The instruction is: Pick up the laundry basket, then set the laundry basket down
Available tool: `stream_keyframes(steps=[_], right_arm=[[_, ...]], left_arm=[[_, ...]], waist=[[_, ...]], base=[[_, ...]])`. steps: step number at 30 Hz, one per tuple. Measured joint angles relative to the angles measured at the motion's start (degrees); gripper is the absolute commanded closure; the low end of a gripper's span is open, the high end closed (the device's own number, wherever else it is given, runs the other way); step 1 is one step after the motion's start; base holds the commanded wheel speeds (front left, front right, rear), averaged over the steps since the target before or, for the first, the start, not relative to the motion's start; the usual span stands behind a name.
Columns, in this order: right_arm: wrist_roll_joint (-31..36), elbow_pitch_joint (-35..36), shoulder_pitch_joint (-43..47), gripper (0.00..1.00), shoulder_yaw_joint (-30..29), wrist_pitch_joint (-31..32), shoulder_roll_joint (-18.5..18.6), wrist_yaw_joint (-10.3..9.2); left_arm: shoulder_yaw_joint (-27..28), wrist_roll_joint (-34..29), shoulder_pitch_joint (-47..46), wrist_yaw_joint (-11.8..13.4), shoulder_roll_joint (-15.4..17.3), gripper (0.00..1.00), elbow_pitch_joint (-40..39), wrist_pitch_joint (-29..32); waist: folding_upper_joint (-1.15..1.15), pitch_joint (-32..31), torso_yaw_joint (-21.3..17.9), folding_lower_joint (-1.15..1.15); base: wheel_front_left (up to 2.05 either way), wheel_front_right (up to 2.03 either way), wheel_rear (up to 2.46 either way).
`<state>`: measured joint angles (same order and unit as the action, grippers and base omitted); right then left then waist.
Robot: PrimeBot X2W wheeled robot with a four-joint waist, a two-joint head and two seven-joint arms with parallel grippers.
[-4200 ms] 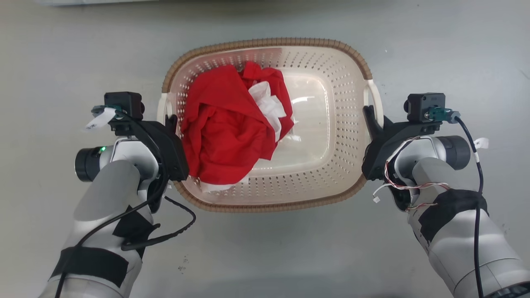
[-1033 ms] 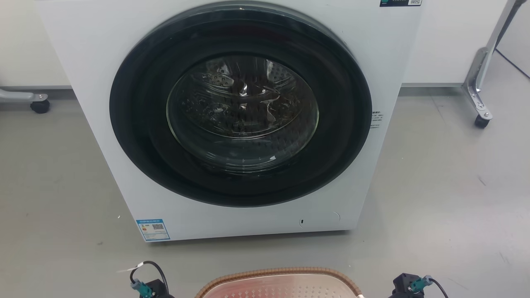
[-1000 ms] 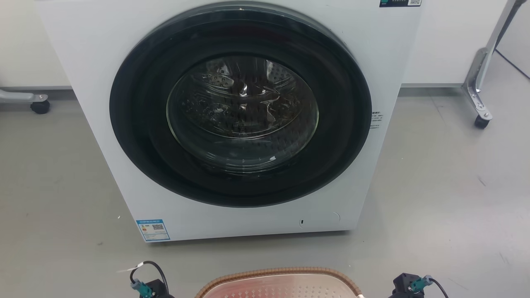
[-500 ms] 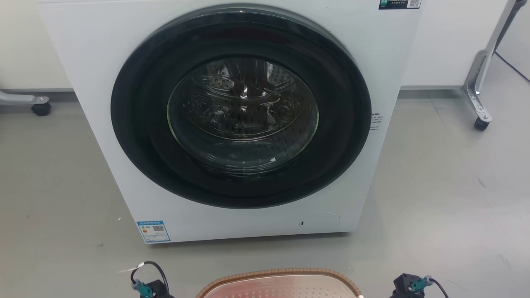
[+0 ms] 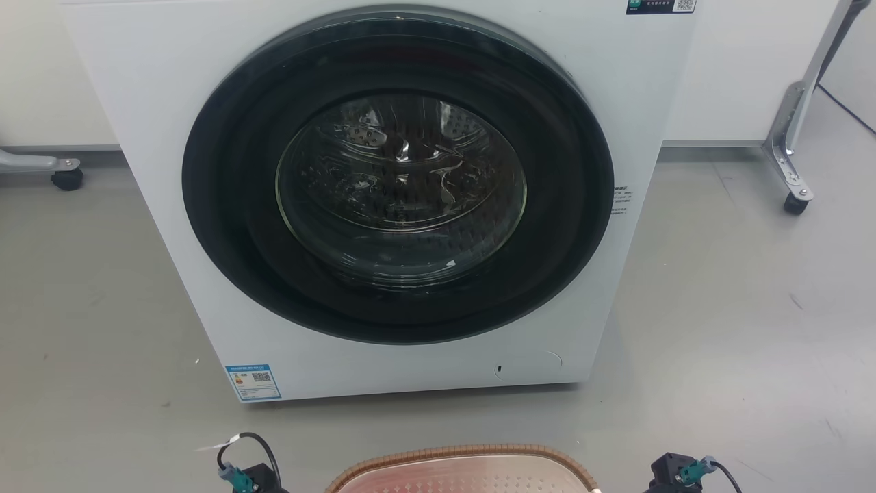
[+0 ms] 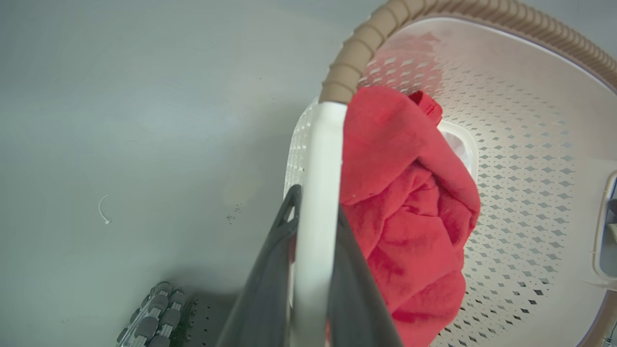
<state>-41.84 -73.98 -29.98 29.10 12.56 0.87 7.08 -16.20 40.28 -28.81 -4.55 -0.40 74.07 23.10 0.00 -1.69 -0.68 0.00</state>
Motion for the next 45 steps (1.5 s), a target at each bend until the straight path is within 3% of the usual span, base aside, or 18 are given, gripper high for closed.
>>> stream_keyframes(steps=[25,45], right_arm=[[-0.93,-0.12,-0.01,1.0,-0.29,-0.37,0.0,-0.1],[-0.9,1.44,-5.76,1.0,-0.53,-5.13,0.23,-0.77]], left_arm=[[-1.35,1.77,0.2,0.3,0.01,1.0,-0.31,-0.53],[-1.29,1.82,-4.37,1.81,0.05,1.0,-2.79,-7.11]], waist=[[0.0,1.38,-0.39,0.0],[0.01,11.4,-0.53,0.01]], base=[[0.0,0.0,0.0],[0.0,0.0,0.0]])
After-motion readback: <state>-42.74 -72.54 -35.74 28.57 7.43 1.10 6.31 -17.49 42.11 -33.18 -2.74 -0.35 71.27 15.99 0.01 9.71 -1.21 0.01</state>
